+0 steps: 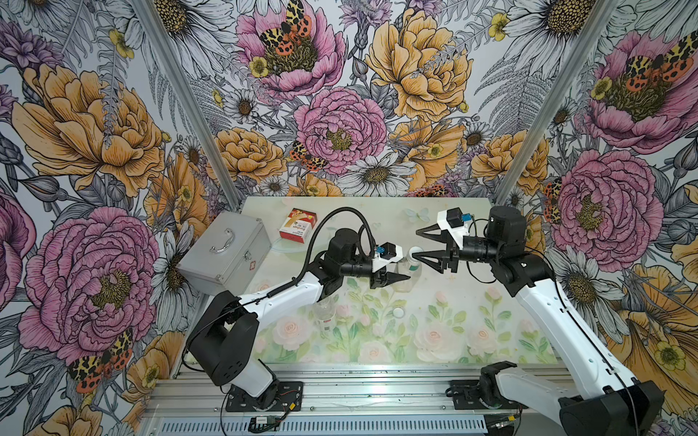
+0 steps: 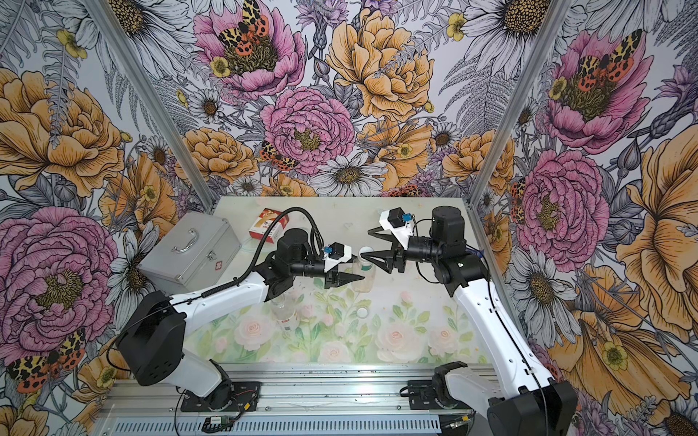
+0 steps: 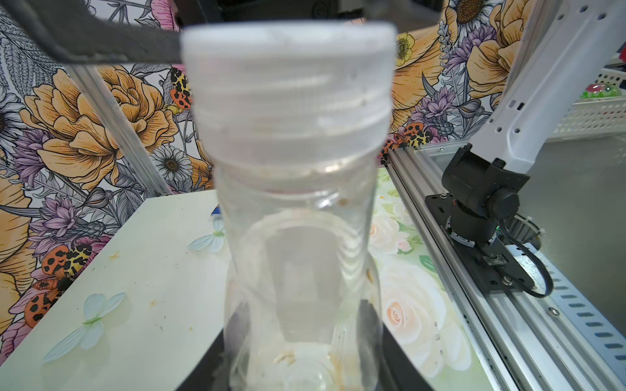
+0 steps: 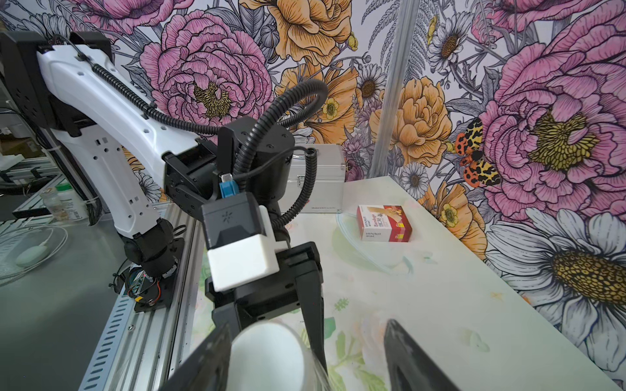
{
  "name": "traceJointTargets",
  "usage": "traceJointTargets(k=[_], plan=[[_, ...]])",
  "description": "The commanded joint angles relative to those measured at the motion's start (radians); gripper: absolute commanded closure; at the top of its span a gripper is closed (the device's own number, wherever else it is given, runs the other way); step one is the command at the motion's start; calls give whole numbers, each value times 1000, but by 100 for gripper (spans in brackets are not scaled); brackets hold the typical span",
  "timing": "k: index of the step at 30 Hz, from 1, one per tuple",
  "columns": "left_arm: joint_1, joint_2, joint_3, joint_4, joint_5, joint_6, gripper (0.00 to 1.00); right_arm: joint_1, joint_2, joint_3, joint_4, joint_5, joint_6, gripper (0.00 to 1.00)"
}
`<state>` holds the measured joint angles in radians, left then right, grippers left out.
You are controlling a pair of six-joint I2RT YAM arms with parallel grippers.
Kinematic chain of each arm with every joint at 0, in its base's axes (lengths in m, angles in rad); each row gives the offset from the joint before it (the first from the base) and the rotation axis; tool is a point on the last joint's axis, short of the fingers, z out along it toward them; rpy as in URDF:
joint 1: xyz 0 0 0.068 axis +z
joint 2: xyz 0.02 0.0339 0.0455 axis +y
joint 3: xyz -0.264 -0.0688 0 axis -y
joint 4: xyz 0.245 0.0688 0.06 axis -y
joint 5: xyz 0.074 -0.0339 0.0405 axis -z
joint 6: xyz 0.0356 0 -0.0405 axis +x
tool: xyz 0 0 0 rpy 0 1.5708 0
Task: Screw on the bottle caps
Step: Screw the bottle cap onto the plastic bottle.
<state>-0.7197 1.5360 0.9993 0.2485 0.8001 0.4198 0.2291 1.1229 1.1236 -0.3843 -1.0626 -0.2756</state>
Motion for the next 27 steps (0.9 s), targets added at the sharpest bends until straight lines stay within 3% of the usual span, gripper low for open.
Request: traceJointTargets(k=[1,9,13,17,22,24,27], plan=[[1,-38,-2,0,38,11,63,25,15,26,-22,-13,-39,28],[9,-25,13,0,49,5,64,46,18,17,-31,-39,-65,28],[7,-18,18,0,51,1,64,47,23,23,-32,-34,-63,36],[8,-16,23,0,53,-7,64,47,33,26,-33,-14,-63,53],[9,-11,31,0,11,-37,63,61,32,24,-31,73,-66,67],[7,-7,39,0,-21,-62,63,81,40,32,-31,128,-51,79],[-7,3,57,3,-92,-116,63,131,57,49,-28,267,3,87]])
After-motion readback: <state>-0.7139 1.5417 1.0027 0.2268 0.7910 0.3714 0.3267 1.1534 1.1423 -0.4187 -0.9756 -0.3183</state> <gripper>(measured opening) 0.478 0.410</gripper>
